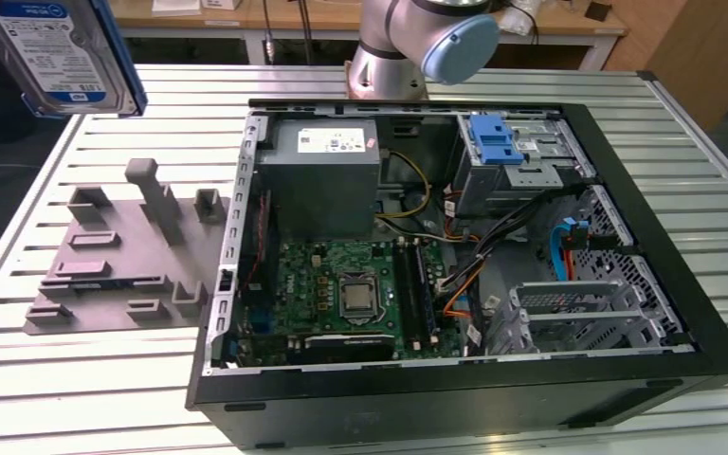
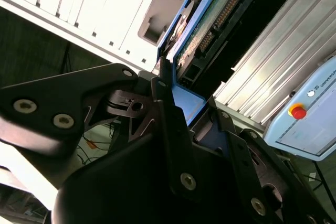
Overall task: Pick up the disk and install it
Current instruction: 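Pick up the disk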
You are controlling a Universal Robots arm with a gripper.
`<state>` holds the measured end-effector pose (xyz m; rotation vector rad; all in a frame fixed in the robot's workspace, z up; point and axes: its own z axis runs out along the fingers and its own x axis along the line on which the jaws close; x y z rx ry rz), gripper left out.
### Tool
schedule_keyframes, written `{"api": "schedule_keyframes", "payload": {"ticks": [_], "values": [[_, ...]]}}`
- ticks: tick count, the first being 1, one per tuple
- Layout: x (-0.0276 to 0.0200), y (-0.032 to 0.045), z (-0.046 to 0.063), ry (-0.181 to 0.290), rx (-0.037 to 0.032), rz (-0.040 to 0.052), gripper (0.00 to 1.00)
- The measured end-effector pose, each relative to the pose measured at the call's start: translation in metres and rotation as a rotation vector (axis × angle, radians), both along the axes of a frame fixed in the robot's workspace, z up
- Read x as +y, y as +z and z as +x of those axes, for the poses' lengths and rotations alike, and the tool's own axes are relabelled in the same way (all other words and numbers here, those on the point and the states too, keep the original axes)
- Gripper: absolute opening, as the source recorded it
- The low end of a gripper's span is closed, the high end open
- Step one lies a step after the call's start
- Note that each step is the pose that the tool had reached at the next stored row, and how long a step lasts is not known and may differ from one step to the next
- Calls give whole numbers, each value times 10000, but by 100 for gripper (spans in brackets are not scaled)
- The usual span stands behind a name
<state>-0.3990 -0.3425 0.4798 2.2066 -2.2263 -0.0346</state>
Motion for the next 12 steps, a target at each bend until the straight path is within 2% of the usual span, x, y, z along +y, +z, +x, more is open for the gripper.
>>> {"api": "schedule_keyframes", "payload": {"ticks": [12], "values": [[0,0,31,1,0,0,36]]}}
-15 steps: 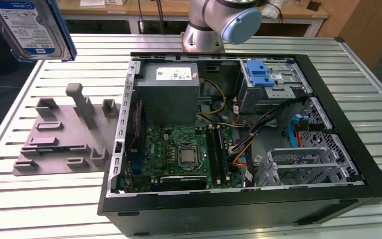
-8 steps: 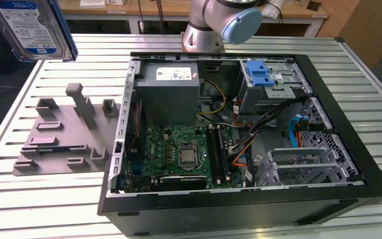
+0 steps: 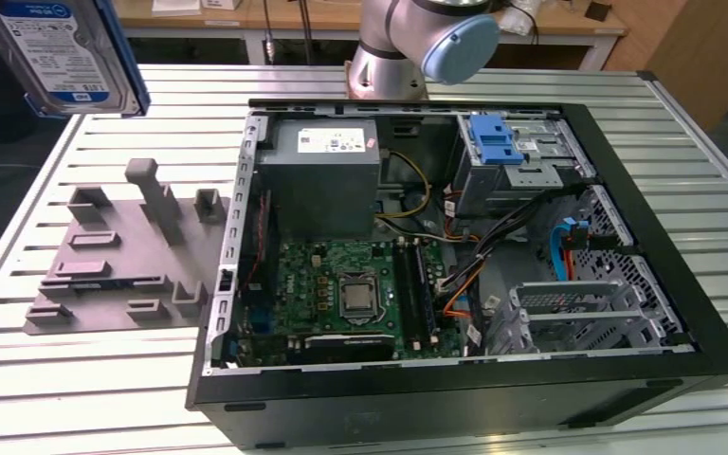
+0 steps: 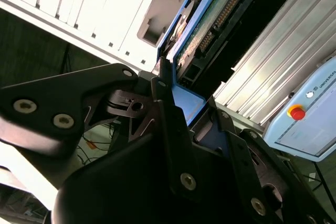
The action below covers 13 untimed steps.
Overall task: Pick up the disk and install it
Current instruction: 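Pick up the disk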
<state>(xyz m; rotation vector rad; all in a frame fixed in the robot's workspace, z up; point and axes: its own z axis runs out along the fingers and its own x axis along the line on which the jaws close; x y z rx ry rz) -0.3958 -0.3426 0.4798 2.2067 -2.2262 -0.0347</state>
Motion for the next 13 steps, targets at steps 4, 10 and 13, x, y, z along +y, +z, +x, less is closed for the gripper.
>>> {"api": "schedule_keyframes", "payload": {"ticks": [4,10,13], "values": [[0,0,11,0,0,0,36],[0,0,23,-1,0,0,36],[-6,0,30,0,1,0,36]]}}
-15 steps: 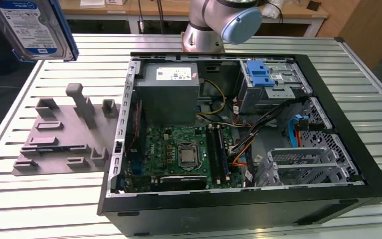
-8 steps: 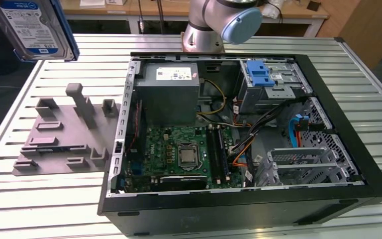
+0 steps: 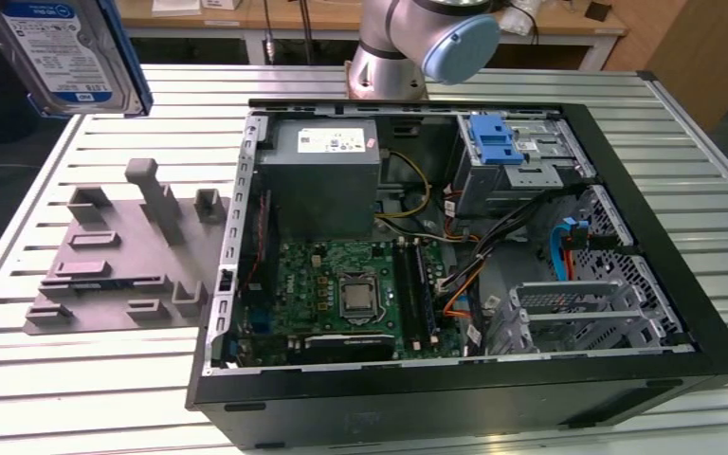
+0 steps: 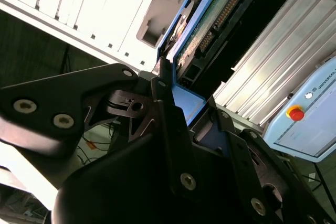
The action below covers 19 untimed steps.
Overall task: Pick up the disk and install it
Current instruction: 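Pick up the disk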
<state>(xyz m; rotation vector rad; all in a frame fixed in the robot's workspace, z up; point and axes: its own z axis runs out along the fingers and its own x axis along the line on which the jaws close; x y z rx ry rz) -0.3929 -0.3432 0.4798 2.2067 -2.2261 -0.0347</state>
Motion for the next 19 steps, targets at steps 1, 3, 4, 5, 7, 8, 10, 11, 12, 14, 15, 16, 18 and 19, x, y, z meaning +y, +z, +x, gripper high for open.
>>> {"api": "schedule_keyframes", "payload": {"ticks": [1,3,4,5,7,8,10,11,12,14,15,16,18,19], "values": [[-7,0,1,-1,0,0,36],[-24,0,4,0,-1,0,36],[-32,0,5,-1,-1,0,36],[-42,0,7,-2,0,0,36],[-64,0,11,-1,0,0,36],[-72,0,13,-1,-1,0,36],[-75,0,26,-1,-1,0,36],[-75,0,33,-1,-1,0,36],[-76,0,42,-1,-2,1,36],[-76,0,65,-1,0,0,36],[-76,0,78,-1,-1,0,36],[-76,0,89,-1,-1,0,36],[-76,0,110,-1,-1,0,36],[-76,0,119,-1,-1,0,36]]}}
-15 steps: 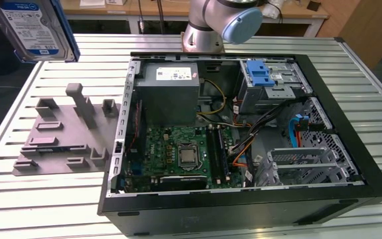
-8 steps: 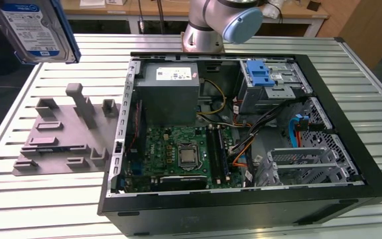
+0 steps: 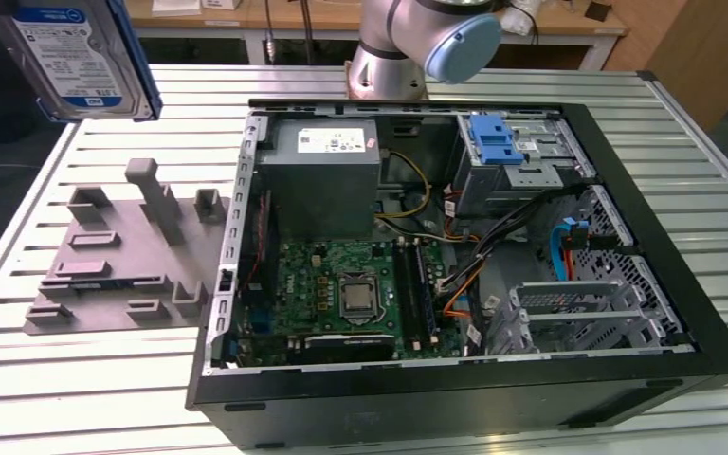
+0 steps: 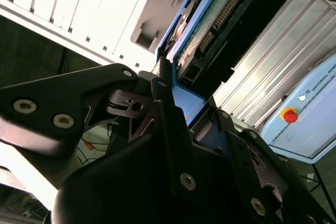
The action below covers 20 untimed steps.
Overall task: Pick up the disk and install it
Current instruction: 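Pick up the disk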
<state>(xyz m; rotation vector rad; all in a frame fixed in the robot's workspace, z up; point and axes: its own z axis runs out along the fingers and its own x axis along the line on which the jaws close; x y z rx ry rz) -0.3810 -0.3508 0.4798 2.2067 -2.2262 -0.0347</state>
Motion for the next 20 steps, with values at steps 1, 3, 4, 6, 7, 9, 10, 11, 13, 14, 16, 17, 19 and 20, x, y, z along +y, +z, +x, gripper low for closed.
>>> {"api": "schedule_keyframes", "payload": {"ticks": [1,3,4,6,7,9,10,11,13,14,16,17,19,20], "values": [[0,0,8,0,0,0,36],[0,0,26,0,0,0,36],[0,0,36,0,0,0,36],[0,0,54,0,1,0,36],[0,0,62,0,0,0,36],[0,0,77,0,1,-1,36],[0,0,85,0,1,-1,36],[0,0,93,0,0,0,36],[0,0,108,0,0,0,36],[0,0,116,0,0,0,36],[0,0,134,0,0,0,36],[0,0,142,0,0,0,36],[0,0,158,0,1,0,36],[0,0,167,0,0,0,36]]}}
